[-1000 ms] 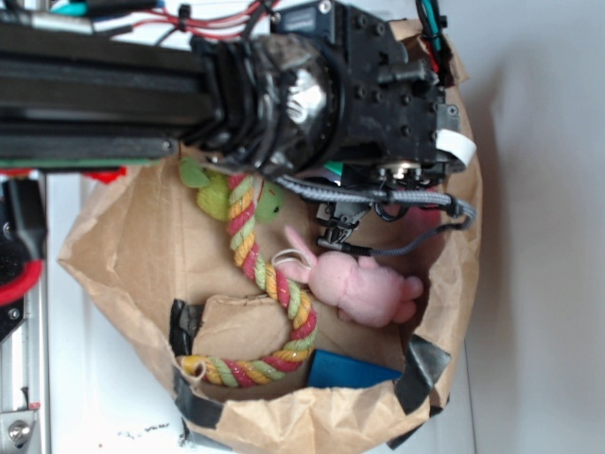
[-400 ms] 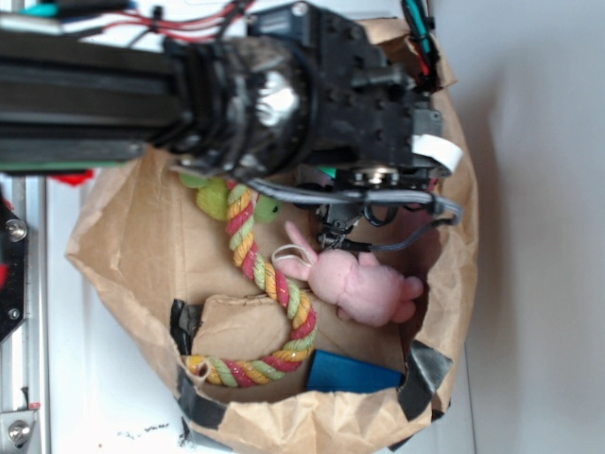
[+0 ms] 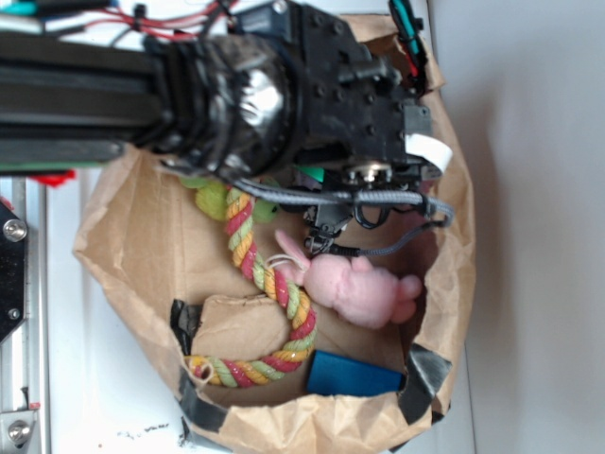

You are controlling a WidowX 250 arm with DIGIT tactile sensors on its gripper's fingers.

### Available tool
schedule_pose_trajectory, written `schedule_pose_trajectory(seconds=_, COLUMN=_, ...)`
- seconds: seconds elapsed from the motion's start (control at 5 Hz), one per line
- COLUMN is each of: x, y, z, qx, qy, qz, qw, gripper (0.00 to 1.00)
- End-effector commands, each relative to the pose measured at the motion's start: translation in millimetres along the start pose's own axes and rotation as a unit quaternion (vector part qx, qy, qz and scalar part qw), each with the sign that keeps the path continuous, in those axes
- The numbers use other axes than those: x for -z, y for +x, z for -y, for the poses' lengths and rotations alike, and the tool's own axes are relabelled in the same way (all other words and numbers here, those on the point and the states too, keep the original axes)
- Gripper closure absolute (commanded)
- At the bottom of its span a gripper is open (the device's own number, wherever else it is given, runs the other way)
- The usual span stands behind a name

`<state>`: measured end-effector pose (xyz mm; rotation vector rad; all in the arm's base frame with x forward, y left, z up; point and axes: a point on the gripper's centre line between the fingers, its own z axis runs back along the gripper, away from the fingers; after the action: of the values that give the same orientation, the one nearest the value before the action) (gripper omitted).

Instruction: Grab the green block.

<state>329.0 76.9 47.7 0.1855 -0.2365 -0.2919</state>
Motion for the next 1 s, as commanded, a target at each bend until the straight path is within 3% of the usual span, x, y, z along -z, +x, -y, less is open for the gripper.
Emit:
schedule_pose_trajectory(seconds=0.0, x=-81, y=9, z=-2, qx=-0.018, qy=-0.028, qz=0.057, qw=0.998, gripper=1.0)
schedule_pose_trajectory(seconds=0.8, x=-158, y=19, z=3, qx=-0.104, qy=-0.057, qz=0.02, qw=0.993, gripper=1.0)
